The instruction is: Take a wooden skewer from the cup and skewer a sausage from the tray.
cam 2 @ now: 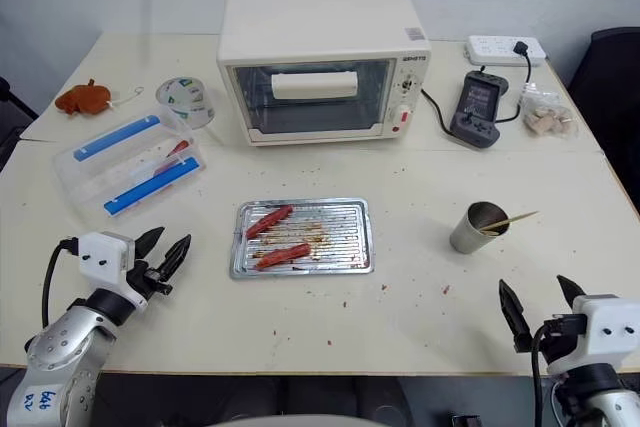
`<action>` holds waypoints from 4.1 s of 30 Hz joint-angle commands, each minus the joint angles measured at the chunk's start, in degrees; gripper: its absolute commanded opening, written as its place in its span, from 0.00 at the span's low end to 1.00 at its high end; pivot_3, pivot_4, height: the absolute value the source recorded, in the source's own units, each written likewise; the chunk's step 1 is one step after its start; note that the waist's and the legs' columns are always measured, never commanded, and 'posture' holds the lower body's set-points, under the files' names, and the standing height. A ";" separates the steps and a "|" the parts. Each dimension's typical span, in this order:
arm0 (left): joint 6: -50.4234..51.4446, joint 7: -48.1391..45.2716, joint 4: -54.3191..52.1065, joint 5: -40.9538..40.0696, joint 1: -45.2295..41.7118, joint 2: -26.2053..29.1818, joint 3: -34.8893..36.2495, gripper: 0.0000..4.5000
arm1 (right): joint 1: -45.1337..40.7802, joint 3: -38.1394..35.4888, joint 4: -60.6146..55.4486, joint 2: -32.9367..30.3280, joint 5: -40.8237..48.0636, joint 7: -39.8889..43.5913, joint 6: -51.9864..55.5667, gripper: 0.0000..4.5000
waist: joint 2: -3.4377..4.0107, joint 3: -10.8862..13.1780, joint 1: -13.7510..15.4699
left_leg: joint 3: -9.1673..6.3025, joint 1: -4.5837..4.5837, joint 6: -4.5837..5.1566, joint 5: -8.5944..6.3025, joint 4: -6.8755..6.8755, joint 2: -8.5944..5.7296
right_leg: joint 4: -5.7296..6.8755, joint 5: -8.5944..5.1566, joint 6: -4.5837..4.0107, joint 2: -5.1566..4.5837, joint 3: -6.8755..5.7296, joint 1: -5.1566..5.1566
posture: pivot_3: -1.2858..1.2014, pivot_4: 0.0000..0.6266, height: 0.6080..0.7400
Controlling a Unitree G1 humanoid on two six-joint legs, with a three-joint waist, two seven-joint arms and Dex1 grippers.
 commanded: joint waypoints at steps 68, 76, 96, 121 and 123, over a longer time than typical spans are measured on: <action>13.75 -47.18 11.92 -20.11 -45.59 18.82 -19.28 1.00 | -16.76 0.05 0.99 -24.39 20.71 8.57 14.43 0.92 | -0.04 0.18 0.08 | -0.11 -0.35 0.09 -0.04 0.11 -0.07 | -0.17 0.61 1.15 0.14 0.13 -0.18 | 0.52 0.24 1.00; 13.84 -46.87 12.13 -19.75 -47.20 17.68 -19.69 1.00 | -17.70 0.92 1.72 -24.03 19.64 8.29 13.91 0.58 | -0.03 0.19 0.08 | -0.14 -0.35 0.10 -0.04 0.10 -0.08 | -0.15 0.61 1.17 0.14 0.12 -0.19 | 0.52 0.24 1.00; 11.55 -48.39 16.23 -17.15 -51.11 15.34 -20.78 1.00 | -20.24 0.74 2.17 -23.66 19.49 6.85 14.01 0.00 | -0.02 0.18 0.06 | -0.14 -0.34 0.10 -0.03 0.13 -0.08 | -0.11 0.63 1.21 0.14 0.12 -0.18 | 0.52 0.24 1.00; 8.23 -38.17 16.06 -17.72 -51.67 4.59 -16.86 1.00 | -51.32 2.96 10.78 -46.43 89.55 -17.23 31.68 0.00 | 0.04 0.33 0.81 | -0.20 -0.74 0.21 -0.04 0.37 -0.06 | -0.20 0.71 1.34 0.14 0.09 -0.33 | 0.52 0.24 1.00; 8.25 -36.96 15.61 -17.75 -51.64 3.59 -16.71 1.00 | -54.26 5.96 10.05 -41.87 89.55 -20.61 30.88 0.00 | 0.06 0.33 0.91 | -0.20 -0.78 0.21 -0.03 0.41 -0.08 | -0.15 0.73 1.38 0.13 0.12 -0.37 | 0.52 0.24 1.00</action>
